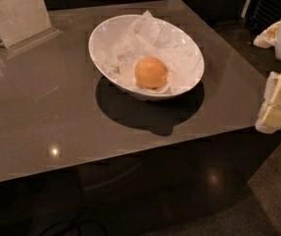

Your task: Pick orange from white bowl

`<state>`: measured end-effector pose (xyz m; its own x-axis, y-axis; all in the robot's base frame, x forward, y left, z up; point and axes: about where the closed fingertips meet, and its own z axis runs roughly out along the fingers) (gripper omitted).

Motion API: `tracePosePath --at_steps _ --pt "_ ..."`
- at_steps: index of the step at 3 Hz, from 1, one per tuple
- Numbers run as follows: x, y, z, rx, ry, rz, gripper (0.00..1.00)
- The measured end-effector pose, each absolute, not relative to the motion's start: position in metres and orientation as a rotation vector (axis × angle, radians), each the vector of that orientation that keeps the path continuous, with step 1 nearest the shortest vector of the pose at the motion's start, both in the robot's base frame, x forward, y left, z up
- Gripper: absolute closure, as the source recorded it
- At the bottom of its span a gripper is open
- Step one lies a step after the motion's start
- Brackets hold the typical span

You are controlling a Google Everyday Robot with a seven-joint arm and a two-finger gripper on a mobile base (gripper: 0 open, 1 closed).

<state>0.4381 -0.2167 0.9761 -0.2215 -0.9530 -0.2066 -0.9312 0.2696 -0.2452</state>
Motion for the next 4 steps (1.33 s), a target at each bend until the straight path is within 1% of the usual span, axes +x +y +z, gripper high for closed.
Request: tracePosePath --at_steps 1,2,3,4 --pt "0.438 -0.217 0.976 -1.725 2.232 -0.098 0.00" --pt "0.454 -0.215 0.978 -1.708 2.184 -0.048 0.00" --pt "0.494 -0.204 0.973 -1.714 2.082 0.098 0.00" --pt "0.539 -0.180 0.961 -1.750 1.976 0.268 0.00"
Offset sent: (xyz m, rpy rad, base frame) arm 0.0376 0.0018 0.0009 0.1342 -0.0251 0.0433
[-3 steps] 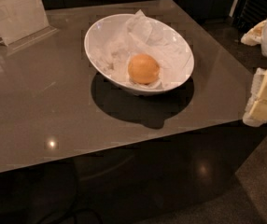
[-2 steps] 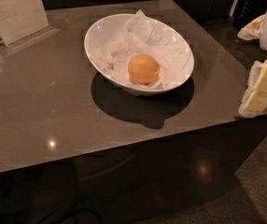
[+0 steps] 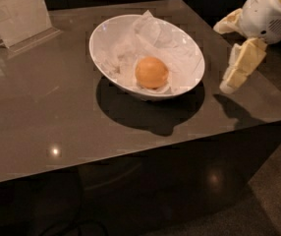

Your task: Pick orange from white bowl

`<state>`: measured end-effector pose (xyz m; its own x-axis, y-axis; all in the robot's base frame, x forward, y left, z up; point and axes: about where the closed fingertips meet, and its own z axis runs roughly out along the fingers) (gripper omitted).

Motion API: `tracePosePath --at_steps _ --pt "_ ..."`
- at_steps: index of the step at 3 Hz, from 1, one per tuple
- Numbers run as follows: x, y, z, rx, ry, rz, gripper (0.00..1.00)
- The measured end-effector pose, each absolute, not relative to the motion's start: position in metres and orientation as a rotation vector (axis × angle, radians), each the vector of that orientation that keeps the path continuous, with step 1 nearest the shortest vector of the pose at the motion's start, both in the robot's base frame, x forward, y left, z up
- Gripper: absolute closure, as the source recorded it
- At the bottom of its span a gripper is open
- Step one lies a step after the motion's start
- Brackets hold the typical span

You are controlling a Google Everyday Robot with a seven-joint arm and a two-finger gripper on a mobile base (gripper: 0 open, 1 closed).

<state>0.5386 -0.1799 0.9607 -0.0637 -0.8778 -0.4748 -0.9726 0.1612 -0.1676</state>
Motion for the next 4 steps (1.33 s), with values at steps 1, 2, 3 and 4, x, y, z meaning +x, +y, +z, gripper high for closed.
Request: tracePosePath --at_steps 1,2,3,4 --pt "0.554 -0.165 0.955 -1.793 1.925 0.298 0.00" --pt "0.557 -0.165 0.955 -1.773 1.924 0.297 0.00" --pt "0.579 -0.161 0.949 -1.747 1.892 0.336 0.00" --pt "0.606 -0.145 0.936 -1.775 1.852 0.410 0.00"
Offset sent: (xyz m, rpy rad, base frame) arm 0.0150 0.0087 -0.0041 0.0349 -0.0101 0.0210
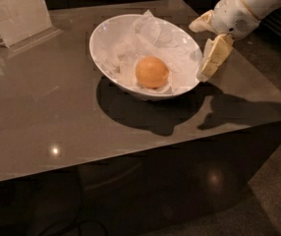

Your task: Pick orange from white bowl

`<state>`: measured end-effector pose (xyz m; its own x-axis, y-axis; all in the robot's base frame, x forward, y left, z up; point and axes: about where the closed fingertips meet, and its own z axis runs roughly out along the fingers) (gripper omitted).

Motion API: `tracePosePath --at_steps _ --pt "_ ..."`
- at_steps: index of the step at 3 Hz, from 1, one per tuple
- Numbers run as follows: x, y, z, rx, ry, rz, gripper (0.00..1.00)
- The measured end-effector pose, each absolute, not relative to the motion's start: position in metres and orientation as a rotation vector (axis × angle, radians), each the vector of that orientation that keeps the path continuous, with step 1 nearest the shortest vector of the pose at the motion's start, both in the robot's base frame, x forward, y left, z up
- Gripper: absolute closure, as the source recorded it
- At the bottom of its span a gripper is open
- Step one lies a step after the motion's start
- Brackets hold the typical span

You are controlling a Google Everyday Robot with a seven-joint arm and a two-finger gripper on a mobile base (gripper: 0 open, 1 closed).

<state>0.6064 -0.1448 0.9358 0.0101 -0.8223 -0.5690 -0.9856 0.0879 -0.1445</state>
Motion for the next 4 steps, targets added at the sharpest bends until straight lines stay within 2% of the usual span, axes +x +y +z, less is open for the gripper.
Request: tracePosePath --at_steps 1,2,3,4 --pt "0.611 -0.143 0.935 -1.767 1.847 0.406 0.00" --pt "0.611 -0.143 0.935 -1.767 1.847 0.407 0.18" --pt "0.616 -0.133 0.928 -1.772 1.830 0.445 0.30" --pt "0.624 -0.113 0.914 -1.804 1.801 0.524 0.26"
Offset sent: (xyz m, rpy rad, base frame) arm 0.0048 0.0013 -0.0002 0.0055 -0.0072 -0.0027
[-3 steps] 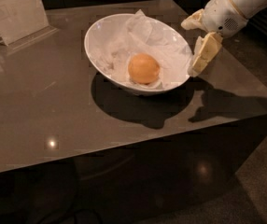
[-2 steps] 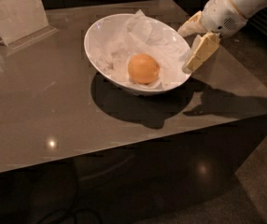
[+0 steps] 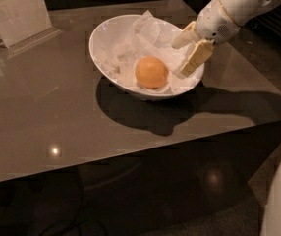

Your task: Pick orange from white bowl

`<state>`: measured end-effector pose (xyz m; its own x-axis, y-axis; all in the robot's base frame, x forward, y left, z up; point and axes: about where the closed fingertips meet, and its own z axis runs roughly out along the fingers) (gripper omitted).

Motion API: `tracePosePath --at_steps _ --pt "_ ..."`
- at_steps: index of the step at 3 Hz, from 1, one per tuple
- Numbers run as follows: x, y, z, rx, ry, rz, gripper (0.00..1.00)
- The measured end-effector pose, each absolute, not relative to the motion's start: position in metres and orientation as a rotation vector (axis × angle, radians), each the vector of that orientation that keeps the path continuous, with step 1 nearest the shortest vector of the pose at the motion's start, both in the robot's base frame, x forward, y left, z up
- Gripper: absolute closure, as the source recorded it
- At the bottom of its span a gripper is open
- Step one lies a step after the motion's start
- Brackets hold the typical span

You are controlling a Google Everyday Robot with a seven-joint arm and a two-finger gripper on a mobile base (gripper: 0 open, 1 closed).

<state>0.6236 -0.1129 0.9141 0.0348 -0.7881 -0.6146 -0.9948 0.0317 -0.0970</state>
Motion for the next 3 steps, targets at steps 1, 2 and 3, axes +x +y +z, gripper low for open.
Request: tracePosePath --at_steps 1,2,3 --pt "0.633 -0.085 0.900 -1.865 1.756 0.607 0.23" --pt "0.639 -0.062 0.885 -1.906 1.726 0.689 0.24" --pt "0.645 -0.044 0.873 -1.927 1.706 0.757 0.24"
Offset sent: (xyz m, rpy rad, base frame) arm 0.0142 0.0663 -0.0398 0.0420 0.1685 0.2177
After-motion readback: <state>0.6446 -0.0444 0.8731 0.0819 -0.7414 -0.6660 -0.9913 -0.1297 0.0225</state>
